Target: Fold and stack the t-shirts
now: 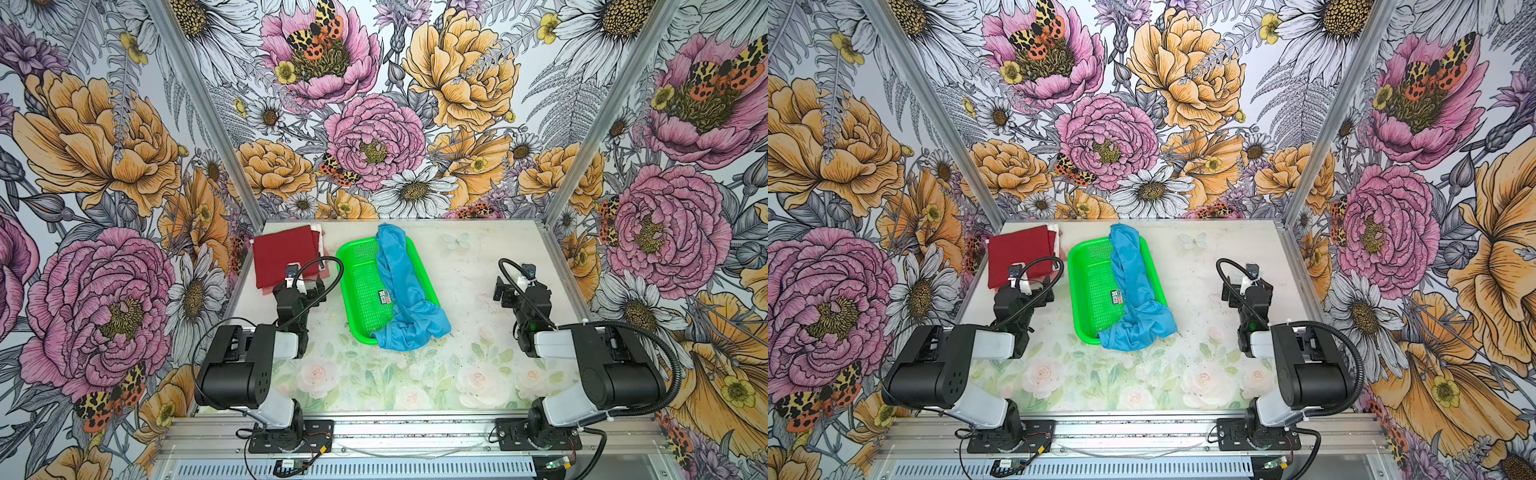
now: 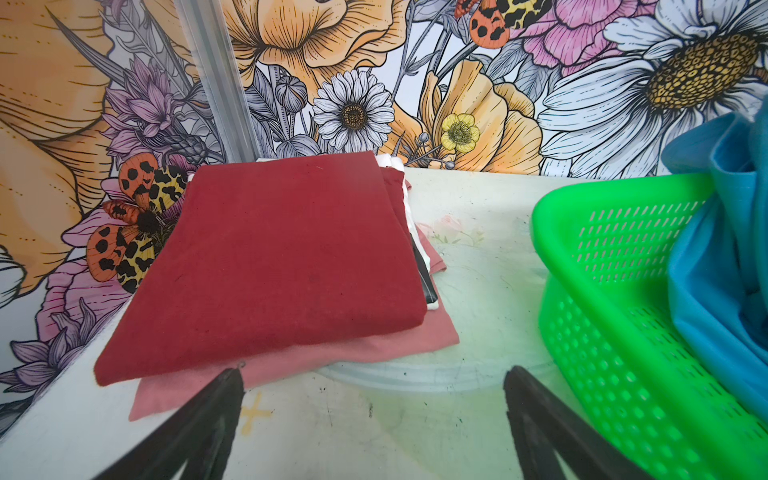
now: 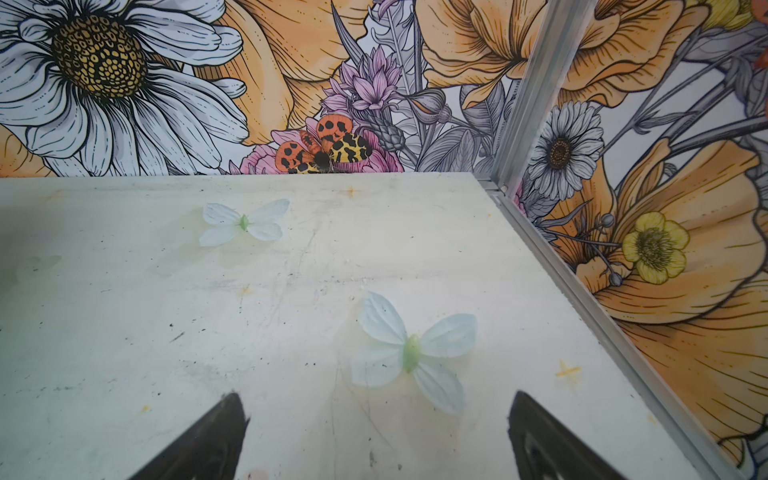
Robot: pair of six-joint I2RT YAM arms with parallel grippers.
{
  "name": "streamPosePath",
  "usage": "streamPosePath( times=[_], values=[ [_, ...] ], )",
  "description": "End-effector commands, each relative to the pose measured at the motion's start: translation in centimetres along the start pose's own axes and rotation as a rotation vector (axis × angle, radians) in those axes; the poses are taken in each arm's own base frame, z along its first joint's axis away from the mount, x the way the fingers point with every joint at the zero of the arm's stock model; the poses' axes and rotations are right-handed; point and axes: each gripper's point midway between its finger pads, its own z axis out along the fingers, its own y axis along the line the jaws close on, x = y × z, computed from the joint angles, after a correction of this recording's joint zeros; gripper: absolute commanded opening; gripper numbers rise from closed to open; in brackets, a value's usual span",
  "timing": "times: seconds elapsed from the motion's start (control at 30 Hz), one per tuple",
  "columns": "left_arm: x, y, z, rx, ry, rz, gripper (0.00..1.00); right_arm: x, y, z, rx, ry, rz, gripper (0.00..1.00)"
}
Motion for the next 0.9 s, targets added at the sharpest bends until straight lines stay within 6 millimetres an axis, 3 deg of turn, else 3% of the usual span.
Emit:
streamPosePath(
  times=[0.0,0.2,0.33,0.43,0.67,0.87],
  values=[
    [-2.1,-0.7,-0.1,-0.002,-0.031,0.018,0.99,-0.8,-0.4,0.5,0.017,-0.017,0.020,0.99],
    [-4.4,-2.7,-0.2,-0.127,0.065,0.141,0.99,-0.8,-0.3,0.5,0.016,-0.016,0.018,0.99],
    [-5.9,-6.1,-0.9,-0.179,0.126,0.221,0.99,-0.8,-0.3,0.5,0.016,-0.017,0.018,0.99],
    [-6.4,-10.2,-1.6,-0.100,0.217,0.226,0.99,-0.9,-0.3,0.4,0.017,-0.022,0.019,0.99],
    [-4.9,-20.8,-4.6,0.197,0.398,0.177,0.99,-2.2,0.5,-0.2,0.009,-0.036,-0.026,0.99],
    [-1.6,-27.8,-5.9,0.390,0.542,0.105,0.99,-4.1,1.8,-1.7,-0.009,0.086,0.011,1.00]
  ],
)
